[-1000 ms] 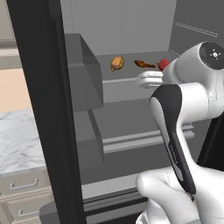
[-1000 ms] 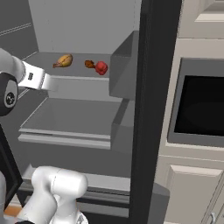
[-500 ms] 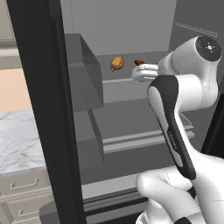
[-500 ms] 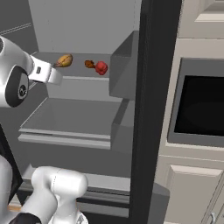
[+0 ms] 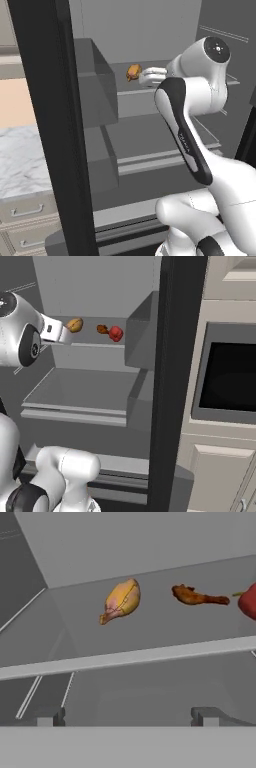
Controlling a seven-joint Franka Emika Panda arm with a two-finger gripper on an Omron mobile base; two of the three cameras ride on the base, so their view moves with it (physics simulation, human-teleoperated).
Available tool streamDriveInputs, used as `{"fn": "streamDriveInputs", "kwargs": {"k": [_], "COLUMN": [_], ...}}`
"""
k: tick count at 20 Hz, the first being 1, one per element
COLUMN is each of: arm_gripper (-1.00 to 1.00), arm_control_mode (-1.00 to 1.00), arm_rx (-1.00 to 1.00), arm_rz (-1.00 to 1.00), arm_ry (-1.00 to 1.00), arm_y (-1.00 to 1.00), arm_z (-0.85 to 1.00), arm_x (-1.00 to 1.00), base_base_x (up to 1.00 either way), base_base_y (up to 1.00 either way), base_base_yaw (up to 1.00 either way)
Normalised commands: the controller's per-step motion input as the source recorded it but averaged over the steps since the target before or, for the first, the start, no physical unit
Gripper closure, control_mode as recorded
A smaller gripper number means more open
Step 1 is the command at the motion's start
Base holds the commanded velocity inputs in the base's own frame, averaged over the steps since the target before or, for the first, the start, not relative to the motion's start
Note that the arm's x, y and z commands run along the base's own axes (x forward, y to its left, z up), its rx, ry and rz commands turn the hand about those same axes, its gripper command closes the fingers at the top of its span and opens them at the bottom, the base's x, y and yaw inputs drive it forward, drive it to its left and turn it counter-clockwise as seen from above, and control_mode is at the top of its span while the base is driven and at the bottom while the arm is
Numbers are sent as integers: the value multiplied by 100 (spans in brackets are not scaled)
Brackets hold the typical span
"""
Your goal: Place one bell pepper and one chicken drumstick in each tupperware on the nearby counter, to pack two identical lunches.
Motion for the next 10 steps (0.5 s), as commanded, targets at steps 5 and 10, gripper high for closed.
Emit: {"fn": "streamDriveInputs", "kwargs": {"k": [5,10], "arm_gripper": [-100,-100], "arm_control_mode": [-100,-100], "arm_rx": [0,0], "arm_rz": [-2,-4], "arm_ry": [0,4], "arm_y": [1,10], "arm_z": [0,0], "arm_x": [51,52], "base_base_x": [0,0], "base_base_y": [0,0], "base_base_yaw": [0,0]}}
